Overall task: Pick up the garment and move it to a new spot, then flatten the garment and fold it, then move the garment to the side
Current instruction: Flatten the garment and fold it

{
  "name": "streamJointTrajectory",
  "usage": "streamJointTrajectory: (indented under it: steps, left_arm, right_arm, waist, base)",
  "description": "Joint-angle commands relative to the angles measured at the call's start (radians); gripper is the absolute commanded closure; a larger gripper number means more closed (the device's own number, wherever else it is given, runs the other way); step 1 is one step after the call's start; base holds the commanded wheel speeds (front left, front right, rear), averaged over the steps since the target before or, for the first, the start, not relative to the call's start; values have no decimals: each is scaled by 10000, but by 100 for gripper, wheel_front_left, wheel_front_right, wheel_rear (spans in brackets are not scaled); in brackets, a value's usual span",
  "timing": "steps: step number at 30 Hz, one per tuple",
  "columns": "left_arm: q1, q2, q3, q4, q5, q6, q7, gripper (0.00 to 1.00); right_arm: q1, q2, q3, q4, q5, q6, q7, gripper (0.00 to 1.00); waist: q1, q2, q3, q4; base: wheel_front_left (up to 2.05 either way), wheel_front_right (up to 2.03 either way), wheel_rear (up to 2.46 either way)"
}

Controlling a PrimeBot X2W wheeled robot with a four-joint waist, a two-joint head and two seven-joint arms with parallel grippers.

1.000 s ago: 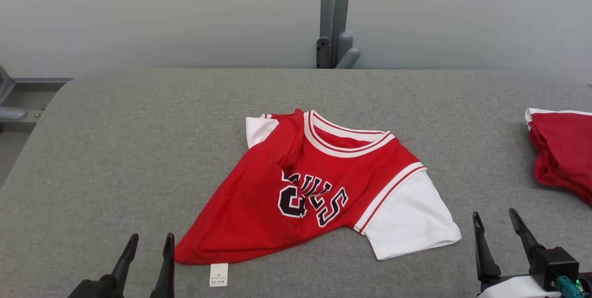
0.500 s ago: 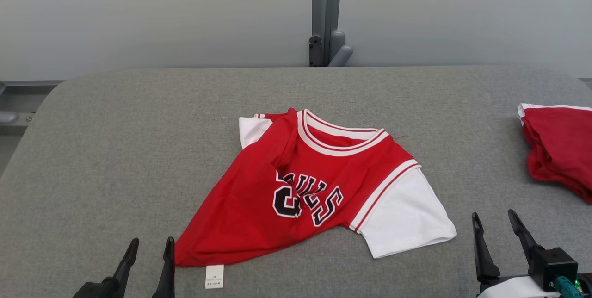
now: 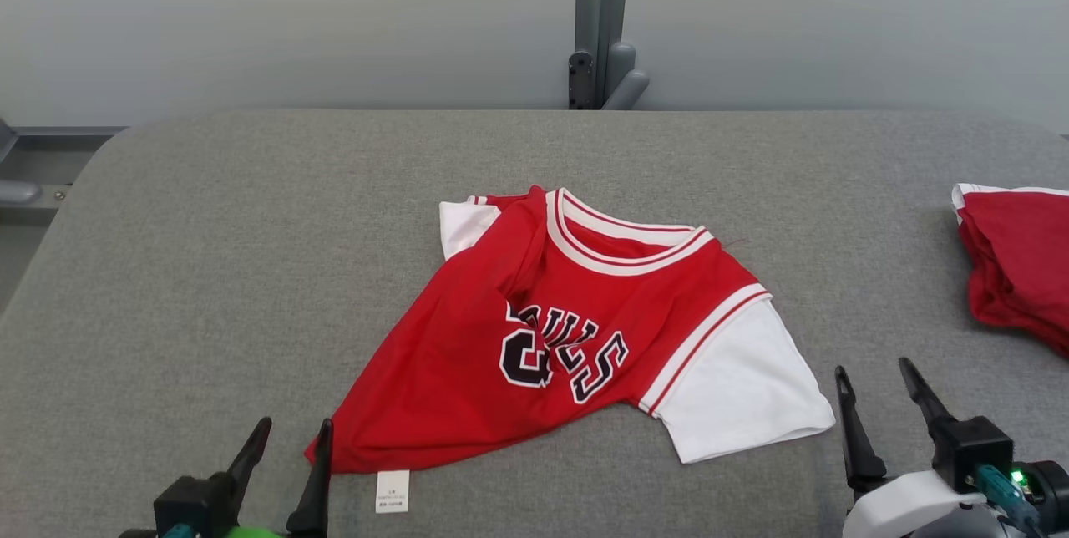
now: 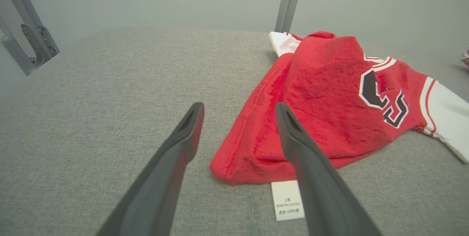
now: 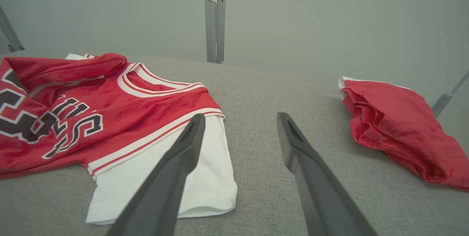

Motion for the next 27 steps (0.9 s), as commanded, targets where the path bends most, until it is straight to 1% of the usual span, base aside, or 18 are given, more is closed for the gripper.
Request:
streamJointTrajectory:
  steps: [1, 6, 7, 12, 15, 22, 23, 24, 25, 26, 27]
  left_arm:
    - [-305, 121, -64, 2, -35, -22, 254, 0]
    - [-1004, 229, -247, 564, -76, 151, 1706, 0]
    - [-1186, 138, -236, 725, -195, 180, 1905, 0]
    - [-1920, 104, -642, 1804, -206, 115, 2805, 0]
    - [-2222, 80, -666, 2270, -296, 127, 3040, 0]
    - [-2595, -17, -820, 2891, -540, 84, 3428, 0]
    - [-2611, -61, -880, 2942, -617, 70, 3495, 8]
    - [-2604, -81, -965, 2982, -688, 53, 3593, 42]
    - [-2571, -89, -1052, 3010, -771, 37, 3710, 67]
    - [-2514, -85, -1126, 3010, -838, 28, 3824, 74]
    - [-2447, -54, -1205, 2974, -893, 13, 3928, 100]
  right_arm:
    - [-194, -208, 121, 297, -99, -16, 287, 0]
    - [-1059, -953, 843, 986, -164, -16, 2055, 0]
    - [-1226, -1123, 915, 1101, -252, -16, 2321, 0]
    - [-1953, -1441, 1255, 1981, -182, -16, 3405, 0]
    - [-2248, -1541, 1510, 2454, 26, -16, 3657, 0]
    - [-2603, -1576, 1730, 3170, 562, -16, 3595, 0]
    - [-2605, -1568, 1814, 3246, 662, -15, 3609, 0]
    - [-2603, -1573, 1887, 3318, 743, -11, 3609, 2]
    - [-2592, -1564, 1972, 3391, 848, -8, 3652, 14]
    - [-2573, -1557, 2072, 3454, 962, -7, 3712, 23]
    - [-2555, -1573, 2177, 3493, 1076, -7, 3752, 27]
  waist:
    - [0, 112, 160, 55]
    - [0, 112, 673, 86]
    - [0, 112, 795, 90]
    - [0, 112, 1207, 90]
    - [0, 112, 1355, 54]
    - [0, 112, 1584, 37]
    - [0, 112, 1592, 34]
    - [0, 112, 1591, 29]
    - [0, 112, 1586, 23]
    - [0, 112, 1577, 18]
    - [0, 112, 1566, 12]
  base:
    - [0, 0, 0]
    - [0, 0, 0]
    - [0, 0, 0]
    - [0, 0, 0]
    - [0, 0, 0]
    - [0, 0, 0]
    - [0, 0, 0]
    - [0, 0, 0]
    - [0, 0, 0]
    - [0, 0, 0]
    - [0, 0, 0]
